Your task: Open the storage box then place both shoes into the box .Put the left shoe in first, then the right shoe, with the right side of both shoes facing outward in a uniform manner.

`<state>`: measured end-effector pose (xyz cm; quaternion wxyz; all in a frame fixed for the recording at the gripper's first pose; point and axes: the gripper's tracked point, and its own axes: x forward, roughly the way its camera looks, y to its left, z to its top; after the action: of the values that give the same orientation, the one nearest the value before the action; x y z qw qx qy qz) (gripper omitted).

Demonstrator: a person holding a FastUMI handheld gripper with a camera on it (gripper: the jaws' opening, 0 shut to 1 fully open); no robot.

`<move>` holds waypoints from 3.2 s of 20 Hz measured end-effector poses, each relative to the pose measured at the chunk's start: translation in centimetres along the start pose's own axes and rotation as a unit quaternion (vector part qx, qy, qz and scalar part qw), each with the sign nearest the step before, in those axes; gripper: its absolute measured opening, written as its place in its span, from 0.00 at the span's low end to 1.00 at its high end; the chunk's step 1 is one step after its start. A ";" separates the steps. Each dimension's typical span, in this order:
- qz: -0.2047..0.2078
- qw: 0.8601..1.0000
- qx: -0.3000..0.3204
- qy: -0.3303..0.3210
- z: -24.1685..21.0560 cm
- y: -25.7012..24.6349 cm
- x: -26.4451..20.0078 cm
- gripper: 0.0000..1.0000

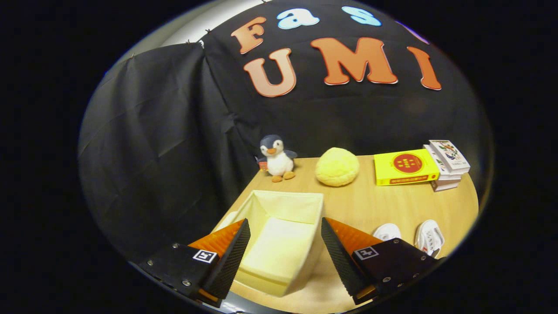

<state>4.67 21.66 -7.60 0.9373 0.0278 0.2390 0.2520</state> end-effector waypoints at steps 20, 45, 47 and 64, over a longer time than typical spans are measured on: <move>-0.182 0.971 -0.081 0.131 -16.2 -22.5 -1.9 0.79; -0.193 0.976 -0.087 0.052 -12.8 -23.6 3.3 0.00; -0.189 0.976 -0.104 0.044 -12.7 -24.4 3.7 0.00; -0.159 0.979 -0.124 -0.027 0.3 -16.3 0.4 0.00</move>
<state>12.57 7.68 -10.36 0.9678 -0.1200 0.1815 0.1266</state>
